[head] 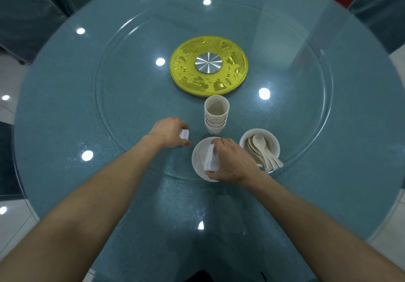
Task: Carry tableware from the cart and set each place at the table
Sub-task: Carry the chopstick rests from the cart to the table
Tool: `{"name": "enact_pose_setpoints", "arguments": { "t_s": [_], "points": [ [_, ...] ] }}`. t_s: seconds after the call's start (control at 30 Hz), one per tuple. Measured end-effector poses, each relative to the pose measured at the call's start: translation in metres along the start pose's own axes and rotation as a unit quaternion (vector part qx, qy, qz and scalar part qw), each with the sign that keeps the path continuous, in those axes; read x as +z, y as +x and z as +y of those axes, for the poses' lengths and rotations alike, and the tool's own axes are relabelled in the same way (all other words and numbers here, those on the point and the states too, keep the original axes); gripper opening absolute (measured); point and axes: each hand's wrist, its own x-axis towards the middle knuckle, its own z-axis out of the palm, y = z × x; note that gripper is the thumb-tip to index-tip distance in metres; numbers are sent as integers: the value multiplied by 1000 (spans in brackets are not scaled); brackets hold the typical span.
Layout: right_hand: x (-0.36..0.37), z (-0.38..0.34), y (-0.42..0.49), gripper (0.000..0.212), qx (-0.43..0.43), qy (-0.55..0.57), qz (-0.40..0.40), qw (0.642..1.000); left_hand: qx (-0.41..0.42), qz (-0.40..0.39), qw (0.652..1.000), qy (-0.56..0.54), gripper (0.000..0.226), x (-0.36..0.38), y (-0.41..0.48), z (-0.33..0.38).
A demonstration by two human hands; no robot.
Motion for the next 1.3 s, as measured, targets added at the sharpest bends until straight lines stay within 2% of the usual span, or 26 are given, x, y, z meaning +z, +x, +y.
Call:
{"name": "enact_pose_setpoints", "arguments": {
  "t_s": [0.23,0.47,0.63,0.9,1.07,1.3],
  "points": [
    [2,-14,11,74,-32,-20,-13,999,-6,-2,999,-40,92,-12,-19,-15],
    [14,-53,46,60,-144,-100,-29,984,-51,50,994,-79,115,-12,-71,-65],
    [31,-75,76,56,-218,-167,-76,959,-94,68,987,-112,116,-1,-106,-95],
    [48,-94,116,49,-370,-259,-106,886,-126,74,980,-132,114,27,-140,-115],
    [49,-96,129,52,-400,-292,-131,859,-139,67,979,-133,114,33,-143,-116],
    [55,-95,136,46,-415,-310,-142,843,-142,67,977,-147,115,38,-142,-117]
  ]
}}
